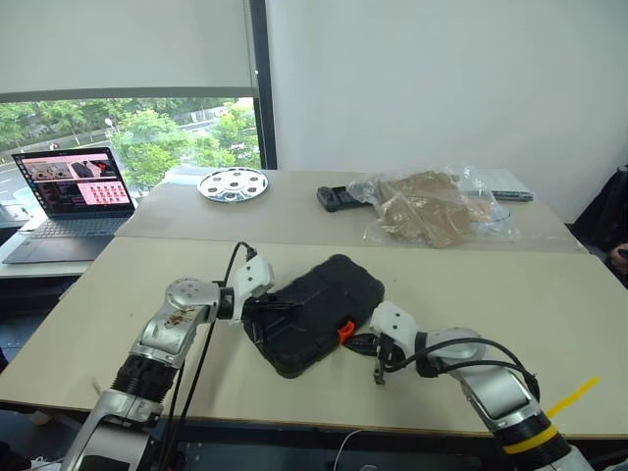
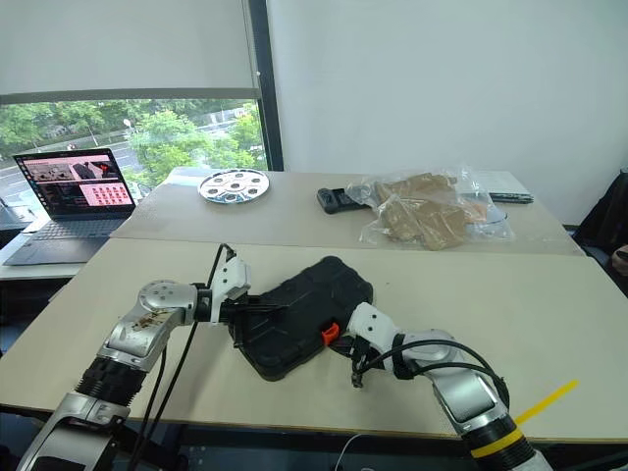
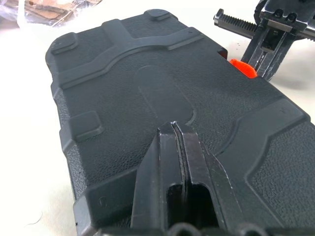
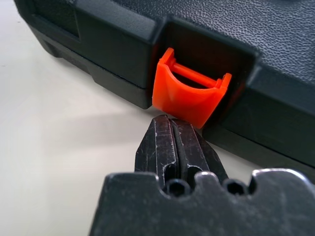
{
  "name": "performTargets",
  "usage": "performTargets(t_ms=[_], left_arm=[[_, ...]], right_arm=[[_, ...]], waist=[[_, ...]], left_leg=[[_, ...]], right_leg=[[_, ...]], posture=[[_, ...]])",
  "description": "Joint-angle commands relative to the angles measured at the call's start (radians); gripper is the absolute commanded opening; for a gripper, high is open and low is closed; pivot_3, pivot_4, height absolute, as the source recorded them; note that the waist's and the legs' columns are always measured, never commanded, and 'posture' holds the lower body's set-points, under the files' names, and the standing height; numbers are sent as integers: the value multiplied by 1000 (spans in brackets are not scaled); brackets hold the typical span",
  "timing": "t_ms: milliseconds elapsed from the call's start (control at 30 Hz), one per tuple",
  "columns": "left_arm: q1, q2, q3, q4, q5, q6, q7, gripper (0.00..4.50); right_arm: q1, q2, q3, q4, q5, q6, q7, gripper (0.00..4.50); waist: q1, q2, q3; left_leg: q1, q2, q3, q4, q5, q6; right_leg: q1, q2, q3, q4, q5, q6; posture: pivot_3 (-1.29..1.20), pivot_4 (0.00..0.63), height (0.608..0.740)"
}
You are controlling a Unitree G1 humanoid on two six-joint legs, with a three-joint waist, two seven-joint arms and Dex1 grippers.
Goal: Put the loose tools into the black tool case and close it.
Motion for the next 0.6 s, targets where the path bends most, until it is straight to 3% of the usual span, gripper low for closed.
performTargets(t_ms=[33, 200, 300, 433, 600], left_arm=[[92, -26, -49, 81, 46, -34, 21, 17], [150, -32, 103, 24, -68, -176, 17, 17], [295, 104, 254, -73, -129, -182, -20, 665], [486, 256, 355, -94, -157, -230, -103, 2086], [618, 282, 466, -92, -162, -248, -22, 3865]], right_arm=[[-23, -18, -48, -97, 36, -26, 15, 0], [93, -101, -155, -179, 131, 4, 68, 0], [233, -167, -332, -202, 194, -72, 99, 742], [330, -199, -456, -181, 222, -196, 123, 2088], [379, -201, -513, -86, 205, -404, 165, 3780]], waist=[[1, 1, -1], [3, 3, -2], [-4, 2, -2], [-21, 0, -1], [5, -5, 5]], left_leg=[[0, 0, 0, 0, 0, 0], [-1, 0, -1, -1, -1, 1], [-2, 1, -1, -2, -1, 1], [-2, 1, 0, -10, 0, -2], [-3, 1, 0, -18, 0, -3]], right_leg=[[0, -1, 0, 0, 0, 0], [0, -3, 0, -2, 2, -5], [-1, -3, 0, -3, 2, -5], [-5, -2, 0, -4, -2, -7], [-5, -3, -4, -12, -5, -1]], posture=[[0, 150, 740], [0, 150, 740], [0, 150, 740], [0, 150, 740], [0, 150, 740]])
